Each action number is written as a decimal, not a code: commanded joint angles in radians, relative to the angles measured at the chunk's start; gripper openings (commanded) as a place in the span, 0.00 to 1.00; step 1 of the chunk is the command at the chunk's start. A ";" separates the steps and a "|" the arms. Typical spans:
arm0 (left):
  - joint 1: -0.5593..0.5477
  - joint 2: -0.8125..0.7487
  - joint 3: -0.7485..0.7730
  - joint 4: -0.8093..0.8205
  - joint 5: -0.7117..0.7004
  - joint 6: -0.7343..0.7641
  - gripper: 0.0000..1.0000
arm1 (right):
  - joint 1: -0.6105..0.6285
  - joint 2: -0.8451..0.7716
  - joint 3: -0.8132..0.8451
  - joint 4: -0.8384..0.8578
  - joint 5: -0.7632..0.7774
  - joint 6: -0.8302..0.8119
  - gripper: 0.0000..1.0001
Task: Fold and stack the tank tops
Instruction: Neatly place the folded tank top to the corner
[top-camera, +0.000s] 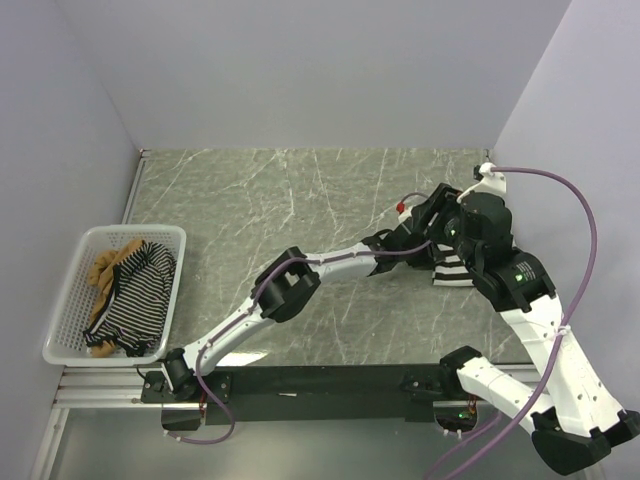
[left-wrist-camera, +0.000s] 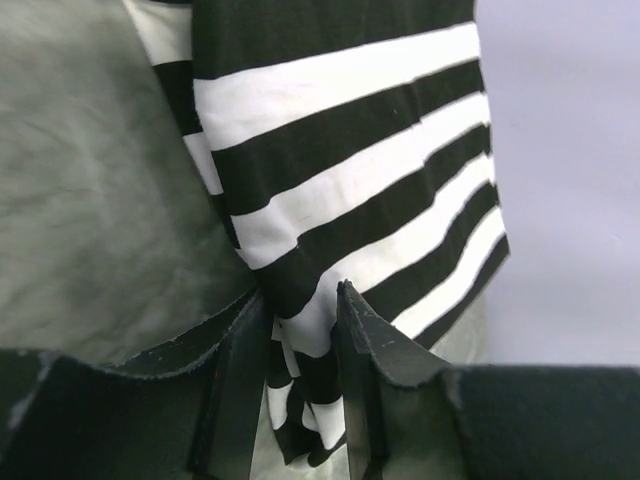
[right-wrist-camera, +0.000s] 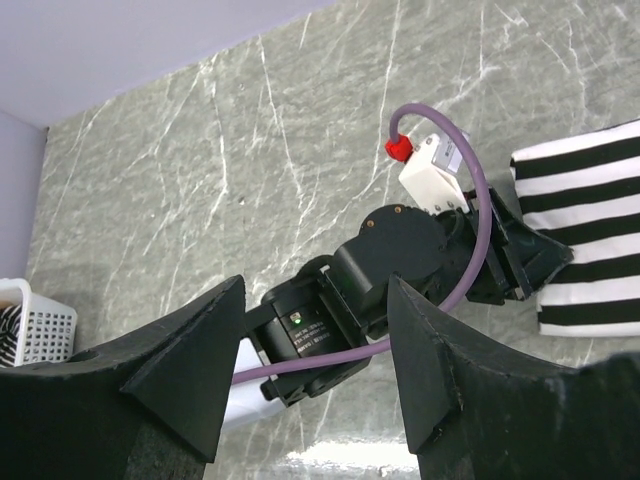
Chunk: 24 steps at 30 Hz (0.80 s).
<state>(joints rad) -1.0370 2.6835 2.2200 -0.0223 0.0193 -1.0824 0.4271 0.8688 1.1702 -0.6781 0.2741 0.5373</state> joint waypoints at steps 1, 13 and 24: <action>-0.021 0.027 -0.033 0.047 0.064 -0.022 0.39 | -0.007 -0.030 0.000 -0.008 0.027 -0.016 0.66; -0.005 -0.003 -0.079 0.175 0.104 -0.069 0.43 | -0.008 -0.028 0.003 -0.023 0.033 -0.016 0.66; 0.100 -0.318 -0.460 0.163 0.005 -0.008 0.45 | -0.018 -0.011 0.013 -0.014 0.017 -0.026 0.67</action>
<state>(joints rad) -0.9577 2.4596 1.7866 0.1951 0.0746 -1.1339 0.4168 0.8539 1.1702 -0.7002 0.2874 0.5323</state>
